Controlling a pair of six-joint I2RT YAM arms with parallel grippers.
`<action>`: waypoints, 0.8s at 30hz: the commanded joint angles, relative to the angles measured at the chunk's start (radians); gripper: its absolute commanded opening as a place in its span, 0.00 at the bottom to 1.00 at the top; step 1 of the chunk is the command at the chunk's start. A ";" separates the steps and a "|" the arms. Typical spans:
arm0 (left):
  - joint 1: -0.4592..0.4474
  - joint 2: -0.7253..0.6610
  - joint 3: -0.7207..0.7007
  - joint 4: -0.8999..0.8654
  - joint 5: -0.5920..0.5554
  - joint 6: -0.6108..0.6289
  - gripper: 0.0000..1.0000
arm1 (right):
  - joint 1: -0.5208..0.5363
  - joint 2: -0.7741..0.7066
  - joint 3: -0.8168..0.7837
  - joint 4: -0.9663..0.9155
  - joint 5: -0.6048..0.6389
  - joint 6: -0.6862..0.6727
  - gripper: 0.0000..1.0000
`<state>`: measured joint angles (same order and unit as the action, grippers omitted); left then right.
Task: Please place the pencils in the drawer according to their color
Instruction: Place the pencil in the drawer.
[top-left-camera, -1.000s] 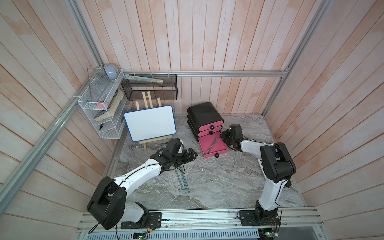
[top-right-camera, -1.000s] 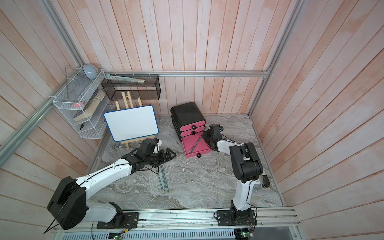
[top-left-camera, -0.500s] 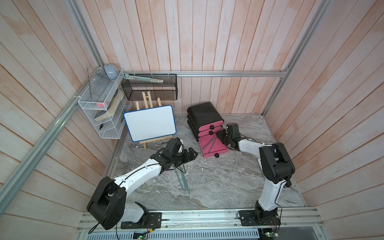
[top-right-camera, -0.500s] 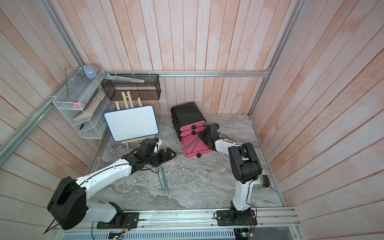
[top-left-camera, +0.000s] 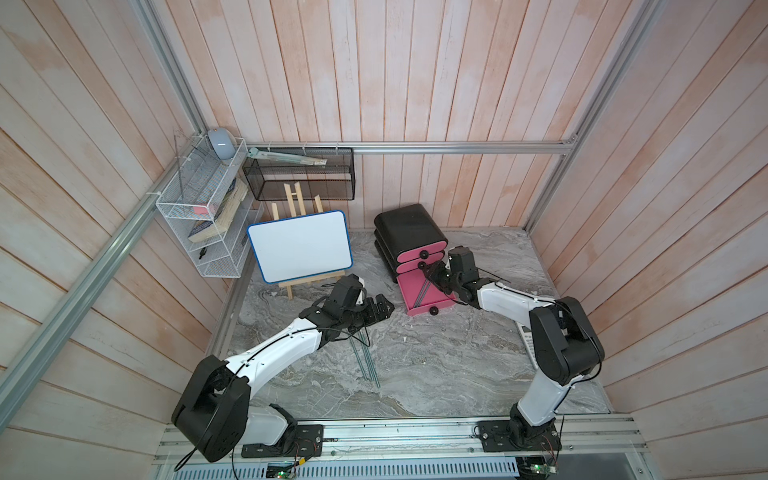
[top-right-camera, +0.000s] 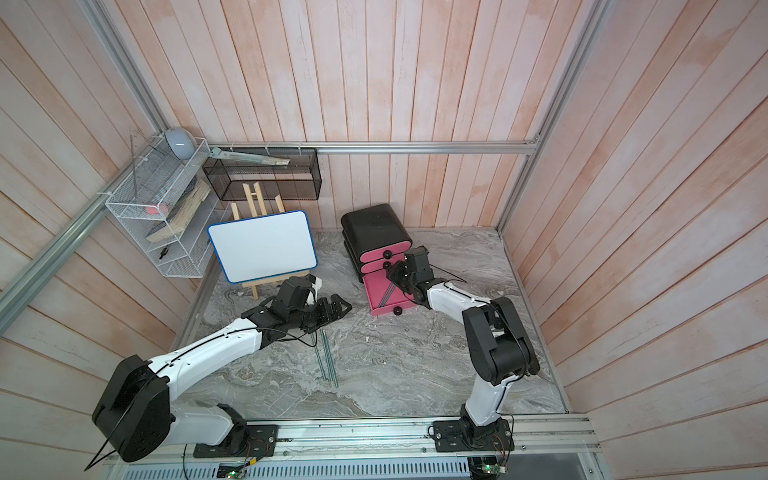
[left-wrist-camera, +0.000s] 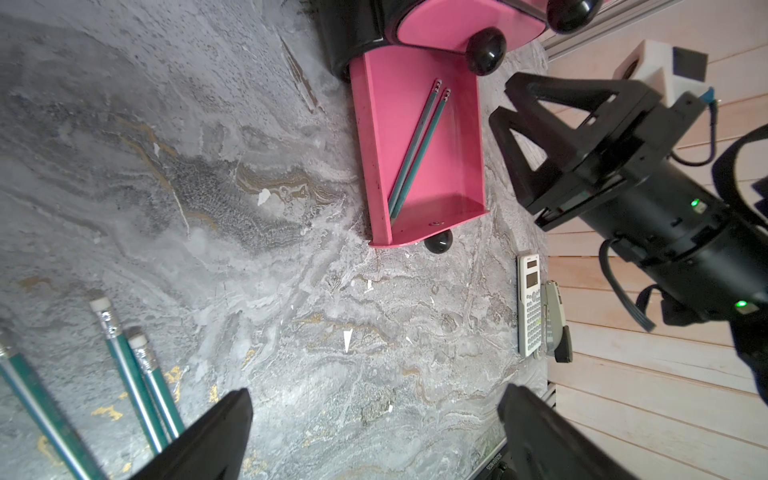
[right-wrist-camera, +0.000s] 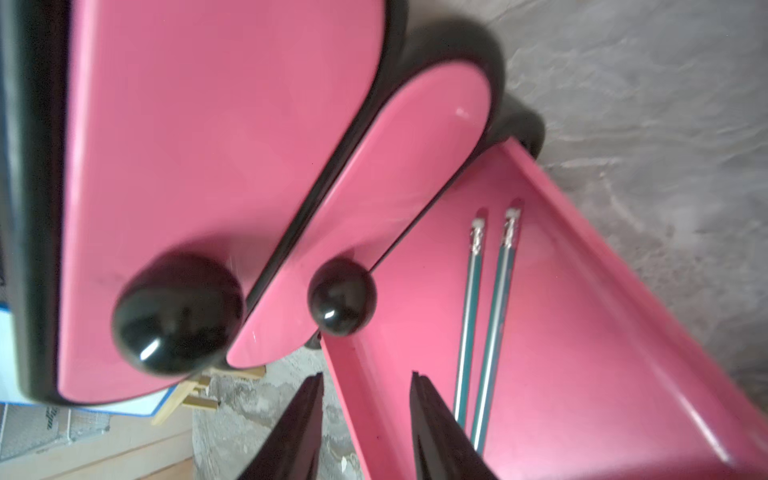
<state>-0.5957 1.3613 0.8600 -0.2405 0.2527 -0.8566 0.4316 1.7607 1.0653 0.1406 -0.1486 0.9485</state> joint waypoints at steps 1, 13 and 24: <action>0.009 -0.046 0.002 -0.026 -0.036 0.027 1.00 | 0.059 -0.043 -0.016 -0.058 -0.020 -0.065 0.40; 0.202 -0.240 -0.152 -0.081 -0.030 -0.010 1.00 | 0.314 -0.008 0.081 -0.243 0.037 -0.256 0.40; 0.380 -0.307 -0.205 -0.132 0.038 0.043 1.00 | 0.483 0.216 0.359 -0.491 0.121 -0.417 0.40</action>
<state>-0.2367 1.0672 0.6678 -0.3557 0.2607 -0.8474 0.8837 1.9347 1.3815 -0.2298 -0.0853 0.6018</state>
